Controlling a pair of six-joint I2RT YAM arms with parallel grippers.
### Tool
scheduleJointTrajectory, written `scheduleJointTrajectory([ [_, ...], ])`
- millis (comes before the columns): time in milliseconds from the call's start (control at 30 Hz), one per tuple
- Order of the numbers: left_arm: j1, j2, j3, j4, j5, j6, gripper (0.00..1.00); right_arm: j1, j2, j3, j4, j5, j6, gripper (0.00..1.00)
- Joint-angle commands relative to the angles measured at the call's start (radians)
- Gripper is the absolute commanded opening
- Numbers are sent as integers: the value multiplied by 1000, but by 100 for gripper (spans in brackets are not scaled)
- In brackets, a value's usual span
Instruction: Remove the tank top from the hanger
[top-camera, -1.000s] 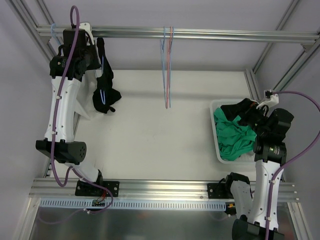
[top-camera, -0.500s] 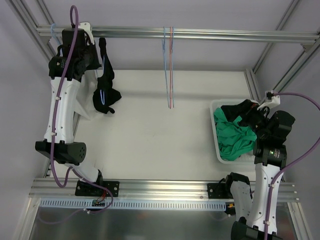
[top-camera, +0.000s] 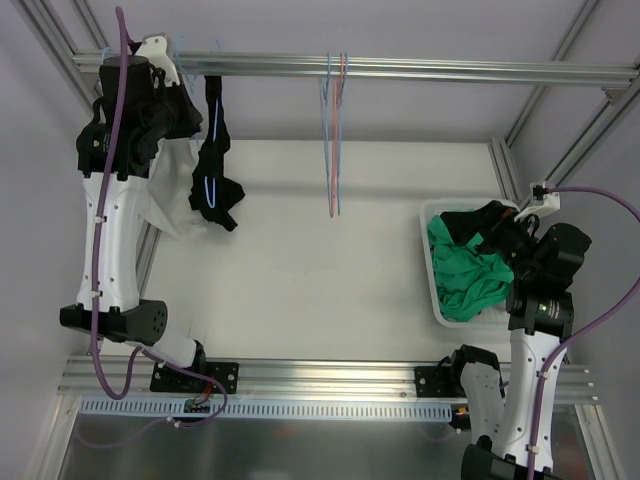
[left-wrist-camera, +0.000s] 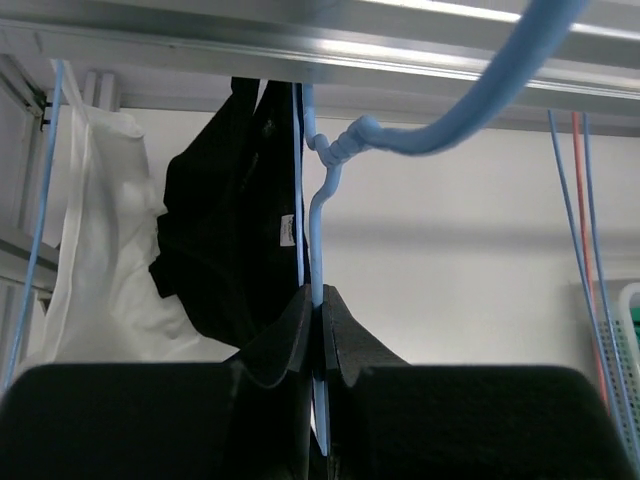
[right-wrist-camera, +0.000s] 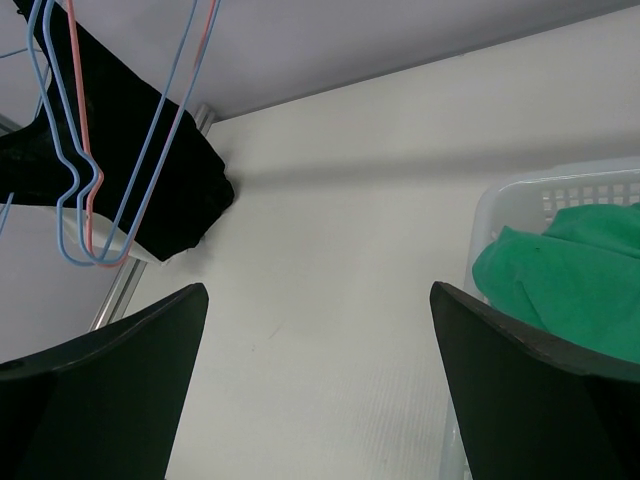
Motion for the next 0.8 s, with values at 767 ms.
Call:
scheduleJointTrajectory([
  [767, -138, -667, -885, 125, 373, -111, 0, 544, -74, -72, 232, -31, -6, 97],
])
